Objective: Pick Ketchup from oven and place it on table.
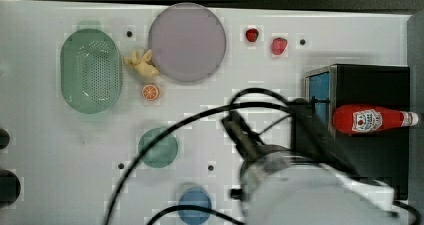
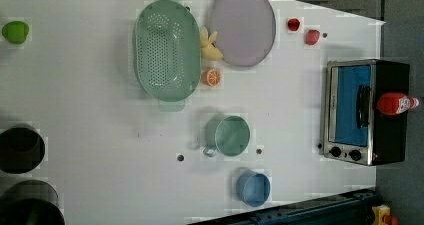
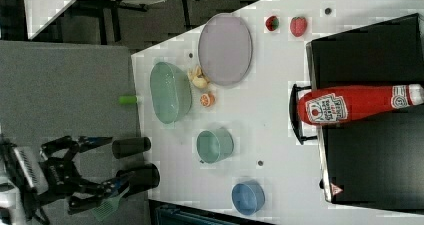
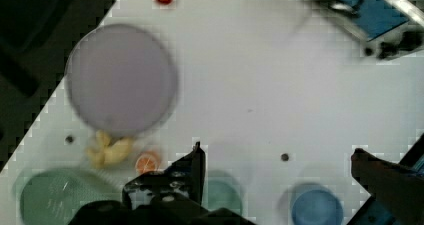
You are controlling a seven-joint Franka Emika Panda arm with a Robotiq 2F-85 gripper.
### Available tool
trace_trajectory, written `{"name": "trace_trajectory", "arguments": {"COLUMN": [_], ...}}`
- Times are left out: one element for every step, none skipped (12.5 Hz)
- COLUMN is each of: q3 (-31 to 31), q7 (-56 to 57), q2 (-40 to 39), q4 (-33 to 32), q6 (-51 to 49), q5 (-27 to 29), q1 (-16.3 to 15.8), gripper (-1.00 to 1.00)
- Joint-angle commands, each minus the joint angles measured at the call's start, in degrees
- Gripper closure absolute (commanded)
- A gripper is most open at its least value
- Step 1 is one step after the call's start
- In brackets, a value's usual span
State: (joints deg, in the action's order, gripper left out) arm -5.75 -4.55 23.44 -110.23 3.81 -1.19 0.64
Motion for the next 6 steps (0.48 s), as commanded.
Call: {"name": "trace_trajectory", "arguments": {"q3": [-5.18, -7.29, -9.45, -11.64, -13.71, -15.57], "q7": [-0.89, -0.83, -0.8, -0.8, -0.8, -0.8], "q2": [-7.37, -8.79, -10.33, -12.01, -13.85, -15.79], "q4": [-1.15, -1.15, -1.13, -1.1, -1.01, -0.82], "q6": [3.36, 5.09, 7.09, 9.24, 11.75, 14.42], "q5": [0.62, 0.62, 0.61, 0.62, 0.62, 0.62], "q1": [3.78, 4.38, 4.8, 5.1, 5.25, 5.32], "gripper": [-1.0, -1.0, -1.0, -1.0, -1.0, -1.0]}}
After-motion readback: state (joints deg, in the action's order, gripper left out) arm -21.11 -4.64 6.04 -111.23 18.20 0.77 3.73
